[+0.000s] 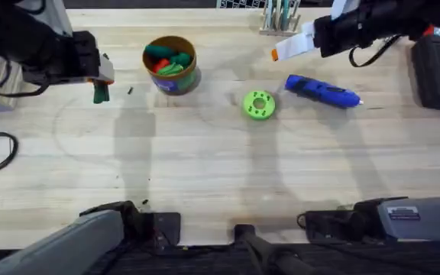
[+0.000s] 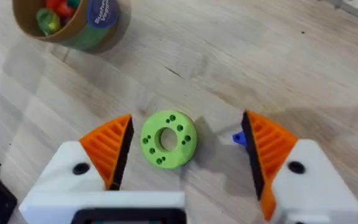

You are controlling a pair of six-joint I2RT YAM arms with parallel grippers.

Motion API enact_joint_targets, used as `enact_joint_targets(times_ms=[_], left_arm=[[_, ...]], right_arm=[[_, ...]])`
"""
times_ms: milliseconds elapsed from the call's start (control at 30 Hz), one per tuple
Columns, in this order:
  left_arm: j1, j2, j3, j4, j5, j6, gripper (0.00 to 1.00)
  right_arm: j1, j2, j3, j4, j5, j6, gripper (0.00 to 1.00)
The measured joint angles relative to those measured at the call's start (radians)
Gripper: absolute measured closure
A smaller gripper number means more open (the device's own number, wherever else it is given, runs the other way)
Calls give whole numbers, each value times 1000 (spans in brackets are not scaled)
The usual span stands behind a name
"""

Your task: Pick up the gripper from the table and insert it into the empty holder that is missing its gripper. Then pick up a screw, insert it into the mounting hole, and use the screwdriver to tighten it. Finally, clean up the table by picking up the vegetable and placing it into the bucket.

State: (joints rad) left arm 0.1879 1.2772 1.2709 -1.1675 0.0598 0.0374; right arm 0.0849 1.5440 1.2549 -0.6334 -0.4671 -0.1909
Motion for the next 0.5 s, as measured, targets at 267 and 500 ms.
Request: enact_joint_targets(times_ms=[267, 500], left_arm=[[-13, 9, 2, 26, 53, -17, 990], [-135, 163, 108, 90, 54, -20, 990]], right_arm=[[0, 0, 0, 7, 0, 0, 10], [0, 0, 0, 8, 0, 0, 10]])
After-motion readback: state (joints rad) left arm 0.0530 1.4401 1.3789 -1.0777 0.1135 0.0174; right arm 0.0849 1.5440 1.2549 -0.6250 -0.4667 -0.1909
